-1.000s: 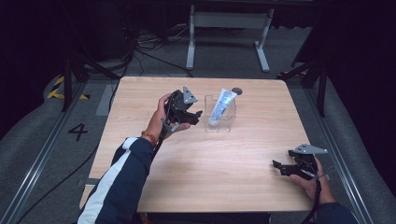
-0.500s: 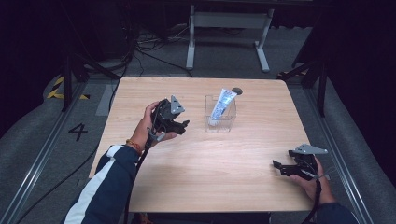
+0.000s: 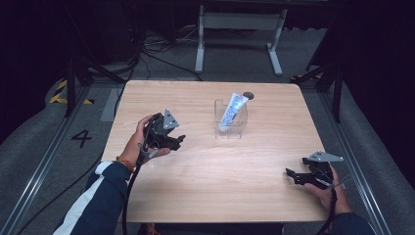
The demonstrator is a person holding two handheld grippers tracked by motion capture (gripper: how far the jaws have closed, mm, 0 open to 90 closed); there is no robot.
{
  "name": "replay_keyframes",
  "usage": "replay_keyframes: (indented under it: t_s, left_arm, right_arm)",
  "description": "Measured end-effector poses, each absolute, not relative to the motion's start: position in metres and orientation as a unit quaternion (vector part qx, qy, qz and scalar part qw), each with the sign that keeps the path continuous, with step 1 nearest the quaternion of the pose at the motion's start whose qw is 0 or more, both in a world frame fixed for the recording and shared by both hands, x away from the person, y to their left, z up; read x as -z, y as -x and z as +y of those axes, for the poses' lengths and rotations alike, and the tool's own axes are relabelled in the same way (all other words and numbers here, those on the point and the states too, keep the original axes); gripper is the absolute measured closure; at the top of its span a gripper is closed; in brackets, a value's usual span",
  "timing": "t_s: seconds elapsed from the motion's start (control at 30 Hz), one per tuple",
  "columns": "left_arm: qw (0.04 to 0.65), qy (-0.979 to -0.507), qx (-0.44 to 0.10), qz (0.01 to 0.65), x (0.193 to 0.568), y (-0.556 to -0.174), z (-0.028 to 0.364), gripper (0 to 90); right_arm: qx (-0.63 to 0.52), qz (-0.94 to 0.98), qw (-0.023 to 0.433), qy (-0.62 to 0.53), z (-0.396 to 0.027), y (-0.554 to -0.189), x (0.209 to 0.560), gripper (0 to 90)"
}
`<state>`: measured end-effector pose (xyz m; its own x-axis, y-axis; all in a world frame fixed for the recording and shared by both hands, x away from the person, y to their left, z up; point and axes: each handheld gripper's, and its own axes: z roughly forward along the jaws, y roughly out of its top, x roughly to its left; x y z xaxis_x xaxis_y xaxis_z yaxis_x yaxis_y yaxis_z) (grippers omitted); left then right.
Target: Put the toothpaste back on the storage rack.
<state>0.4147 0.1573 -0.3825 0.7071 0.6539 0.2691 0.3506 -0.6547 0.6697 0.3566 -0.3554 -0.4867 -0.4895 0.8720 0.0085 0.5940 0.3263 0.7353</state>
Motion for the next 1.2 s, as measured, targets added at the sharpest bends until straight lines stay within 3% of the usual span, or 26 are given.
replay_keyframes:
  t_s: [0.77,1.2]
  left_arm:
    - [0.247,-0.890,-0.241,0.298,0.420,-0.379,0.223,23.6]
    - [0.273,-0.878,-0.214,0.331,0.448,-0.355,0.265,21.8]
  right_arm:
    - [-0.348,0.790,0.199,-0.464,-0.355,-0.357,0.487,14.5]
    - [-0.349,0.790,0.199,-0.463,-0.356,-0.357,0.487,14.6]
